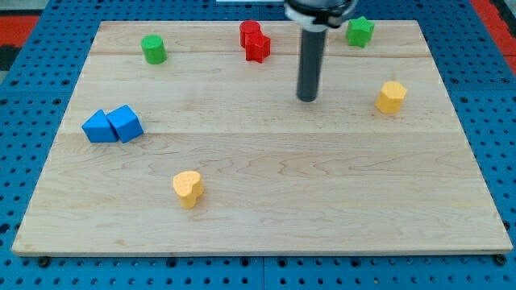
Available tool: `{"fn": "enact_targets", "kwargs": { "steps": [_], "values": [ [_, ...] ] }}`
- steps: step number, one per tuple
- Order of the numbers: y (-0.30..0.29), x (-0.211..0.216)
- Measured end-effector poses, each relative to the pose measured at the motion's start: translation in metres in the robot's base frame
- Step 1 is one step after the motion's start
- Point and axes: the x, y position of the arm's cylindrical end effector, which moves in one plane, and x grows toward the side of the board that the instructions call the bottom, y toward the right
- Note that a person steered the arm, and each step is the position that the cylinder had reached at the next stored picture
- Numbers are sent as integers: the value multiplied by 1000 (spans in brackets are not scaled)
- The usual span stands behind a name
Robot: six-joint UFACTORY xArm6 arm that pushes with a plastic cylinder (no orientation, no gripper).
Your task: Push the yellow hexagon into the yellow heart
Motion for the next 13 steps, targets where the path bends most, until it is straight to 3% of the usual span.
{"fn": "enact_targets", "kwargs": {
  "steps": [2,3,4,5,6,8,13],
  "values": [
    [90,-33],
    [132,-12],
    [118,11],
    [151,19],
    [142,38],
    [53,53],
    [43,51]
  ]
}}
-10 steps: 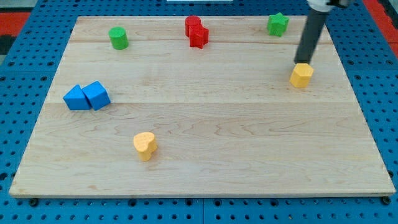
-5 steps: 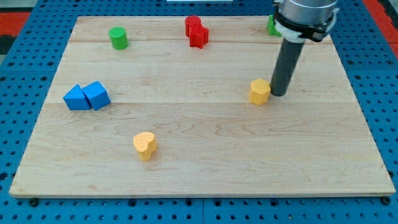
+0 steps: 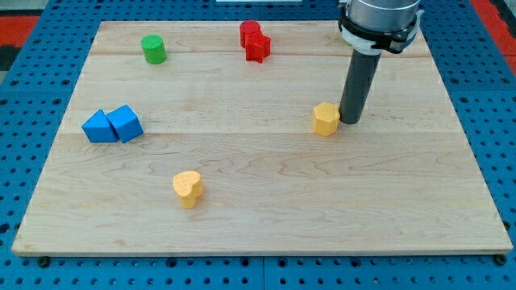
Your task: Push the yellow hexagon into the yellow heart
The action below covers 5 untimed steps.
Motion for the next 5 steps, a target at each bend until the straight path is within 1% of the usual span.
{"fn": "enact_targets", "kwargs": {
  "steps": [1,2,3,4,5],
  "values": [
    [-15,11],
    [-37,-2],
    [-70,10],
    [-108,12],
    [-122,-7]
  ]
}}
